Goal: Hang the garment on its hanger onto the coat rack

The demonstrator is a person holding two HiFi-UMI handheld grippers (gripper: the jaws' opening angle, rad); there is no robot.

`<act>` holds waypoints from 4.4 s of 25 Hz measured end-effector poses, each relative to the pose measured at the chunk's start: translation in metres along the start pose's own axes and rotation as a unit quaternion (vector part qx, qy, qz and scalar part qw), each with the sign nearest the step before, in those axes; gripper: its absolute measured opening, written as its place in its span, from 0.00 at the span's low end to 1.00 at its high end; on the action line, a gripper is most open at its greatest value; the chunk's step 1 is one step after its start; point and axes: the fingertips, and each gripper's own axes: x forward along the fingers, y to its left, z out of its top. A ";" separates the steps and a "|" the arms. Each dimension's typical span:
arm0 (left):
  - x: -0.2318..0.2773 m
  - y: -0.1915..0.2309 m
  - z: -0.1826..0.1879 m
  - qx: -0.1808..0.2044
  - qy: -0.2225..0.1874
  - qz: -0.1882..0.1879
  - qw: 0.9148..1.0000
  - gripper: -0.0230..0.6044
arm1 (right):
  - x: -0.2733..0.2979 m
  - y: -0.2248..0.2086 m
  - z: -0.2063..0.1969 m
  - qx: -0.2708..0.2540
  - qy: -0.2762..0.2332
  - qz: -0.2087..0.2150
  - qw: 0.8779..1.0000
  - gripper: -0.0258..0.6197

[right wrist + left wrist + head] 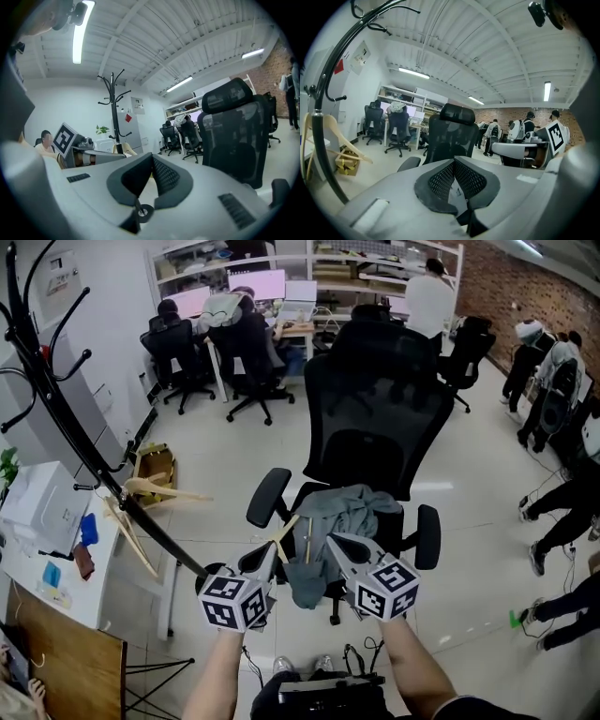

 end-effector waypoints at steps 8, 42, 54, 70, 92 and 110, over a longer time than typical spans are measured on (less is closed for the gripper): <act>0.032 0.049 -0.087 -0.041 0.057 0.027 0.997 0.04 | 0.027 0.000 -0.063 0.020 0.058 0.000 0.998 0.04; 0.201 0.159 -0.342 -0.252 0.147 0.050 0.955 0.55 | 0.056 -0.065 -0.270 0.104 0.157 -0.049 0.981 0.04; 0.211 0.121 -0.340 -0.281 0.171 -0.006 0.944 0.31 | 0.050 -0.073 -0.261 0.107 0.150 -0.057 0.981 0.04; 0.277 0.032 -0.282 -0.283 0.102 -0.108 0.947 0.29 | 0.012 -0.115 -0.254 0.121 0.136 -0.095 0.979 0.04; 0.265 0.014 -0.176 -0.034 0.169 -0.013 0.985 0.05 | -0.028 -0.146 -0.155 0.103 0.061 -0.136 0.983 0.04; 0.161 -0.065 0.042 0.114 0.122 -0.128 0.978 0.05 | -0.084 -0.105 -0.039 0.049 -0.038 -0.131 0.989 0.04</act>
